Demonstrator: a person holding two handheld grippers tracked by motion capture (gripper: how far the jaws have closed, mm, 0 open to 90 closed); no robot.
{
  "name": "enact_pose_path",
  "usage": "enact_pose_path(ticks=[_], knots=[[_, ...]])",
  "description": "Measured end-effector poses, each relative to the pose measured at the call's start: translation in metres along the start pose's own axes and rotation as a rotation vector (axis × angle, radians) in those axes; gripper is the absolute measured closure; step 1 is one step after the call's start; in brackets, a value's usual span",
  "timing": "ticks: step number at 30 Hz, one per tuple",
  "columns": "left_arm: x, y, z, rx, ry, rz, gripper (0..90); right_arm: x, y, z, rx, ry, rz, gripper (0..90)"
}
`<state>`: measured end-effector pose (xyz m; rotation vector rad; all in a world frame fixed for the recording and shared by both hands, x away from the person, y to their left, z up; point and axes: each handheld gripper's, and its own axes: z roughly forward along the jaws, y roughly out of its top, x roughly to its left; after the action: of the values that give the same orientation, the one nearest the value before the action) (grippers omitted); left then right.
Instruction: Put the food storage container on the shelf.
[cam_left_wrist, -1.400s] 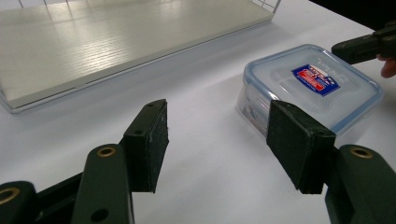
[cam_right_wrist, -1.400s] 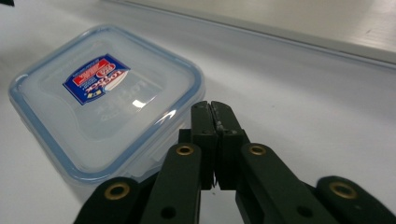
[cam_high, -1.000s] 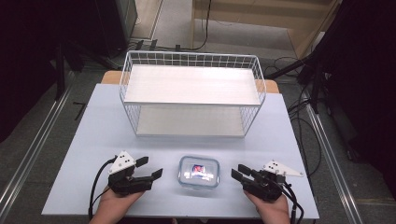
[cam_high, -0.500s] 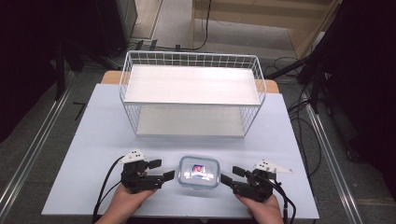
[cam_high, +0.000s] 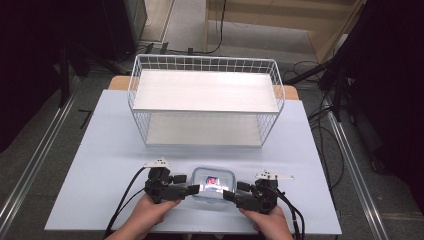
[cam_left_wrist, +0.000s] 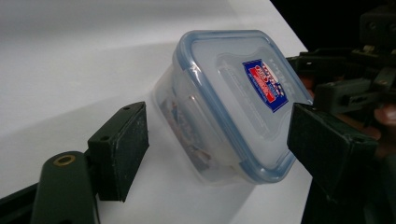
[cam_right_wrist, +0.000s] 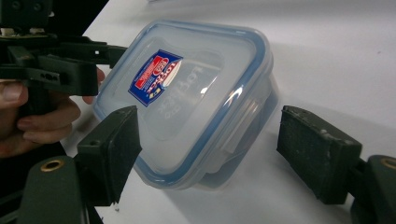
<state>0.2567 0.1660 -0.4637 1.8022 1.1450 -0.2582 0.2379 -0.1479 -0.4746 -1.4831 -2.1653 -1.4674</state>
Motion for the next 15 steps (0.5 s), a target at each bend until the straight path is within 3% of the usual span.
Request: enact_pose_path(ticks=[3,7,9,15], knots=[[0.001,-0.001,0.007,0.026,-0.041,-0.027,25.8,-0.003,0.001,0.0,-0.009,0.034,0.039,27.5],[0.002,-0.005,0.011,0.05,-0.049,-0.038,27.7,-0.004,0.001,0.0,-0.01,0.05,0.066,31.0],[0.003,-0.006,0.01,0.041,-0.059,-0.066,29.5,-0.006,0.0,0.003,0.008,0.063,0.083,32.7],[0.005,-0.005,0.01,0.038,-0.069,-0.077,31.0,-0.011,0.002,0.007,0.014,0.086,0.139,34.4]])
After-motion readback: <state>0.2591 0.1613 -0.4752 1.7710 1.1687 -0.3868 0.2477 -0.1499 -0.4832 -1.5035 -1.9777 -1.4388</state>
